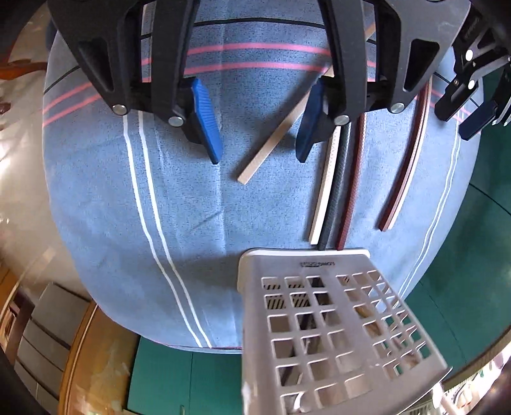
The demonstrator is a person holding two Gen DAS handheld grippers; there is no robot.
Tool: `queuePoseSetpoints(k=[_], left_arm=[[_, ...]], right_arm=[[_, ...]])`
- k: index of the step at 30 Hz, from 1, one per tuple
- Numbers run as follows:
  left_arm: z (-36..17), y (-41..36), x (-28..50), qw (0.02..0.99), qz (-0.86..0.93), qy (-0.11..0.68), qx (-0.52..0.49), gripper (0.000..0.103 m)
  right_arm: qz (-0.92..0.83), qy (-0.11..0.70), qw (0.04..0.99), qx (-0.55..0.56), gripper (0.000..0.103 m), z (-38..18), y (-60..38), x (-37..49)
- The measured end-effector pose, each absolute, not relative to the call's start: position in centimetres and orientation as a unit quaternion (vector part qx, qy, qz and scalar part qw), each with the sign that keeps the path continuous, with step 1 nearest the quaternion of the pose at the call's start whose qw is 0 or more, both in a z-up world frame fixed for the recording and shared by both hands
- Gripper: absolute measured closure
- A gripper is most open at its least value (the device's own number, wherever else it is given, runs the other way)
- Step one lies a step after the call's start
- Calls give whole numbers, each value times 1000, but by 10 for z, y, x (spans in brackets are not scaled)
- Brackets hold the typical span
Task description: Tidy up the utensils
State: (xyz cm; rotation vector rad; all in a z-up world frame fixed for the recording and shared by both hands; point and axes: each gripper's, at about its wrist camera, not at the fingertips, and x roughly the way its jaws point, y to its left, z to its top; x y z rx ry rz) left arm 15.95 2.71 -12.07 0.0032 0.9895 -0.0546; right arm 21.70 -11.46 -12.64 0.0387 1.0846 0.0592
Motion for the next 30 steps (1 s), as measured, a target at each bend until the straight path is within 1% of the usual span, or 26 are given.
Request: queuePoseSetpoints(k=[4,10,11,13,17,18,19,20,21,22,23,25,30], left_arm=[[-124,24,162,878,-32,477,0,56],[-126,12,160,878,-30,477,28,55],[-128,12,159,874,-35,483,27,53],[-130,8,156,872,-36,488,35,53],[-130,7,155,871,-37,490,30,58],[-130,6,155,870,-38,491,31,62],[-130,4,155,869,-41,491,33,64],[-129,3,154,869,-43,492,34,68],[-129,1,154,869,-44,492,35,72],[-129,-1,153,869,-46,492,38,73],[-129,-2,153,868,-47,492,39,75],[-128,-1,152,868,-48,493,38,75],[-128,0,152,867,-48,494,40,75]], right_arm=[[24,513,858,12,56,-127,-115,211],[15,509,861,-2,56,-125,-123,197],[15,508,861,-4,56,-125,-123,194],[14,507,862,-5,56,-125,-123,192],[17,504,863,-21,56,-125,-120,188],[21,504,863,-24,59,-124,-120,187],[26,505,862,-22,67,-124,-119,188],[32,506,862,-21,70,-124,-118,186],[34,507,861,-24,76,-124,-117,186],[38,507,861,-27,84,-124,-116,185],[40,508,860,-30,84,-123,-116,183],[43,508,859,-32,89,-123,-115,183],[41,509,859,-42,90,-122,-124,178]])
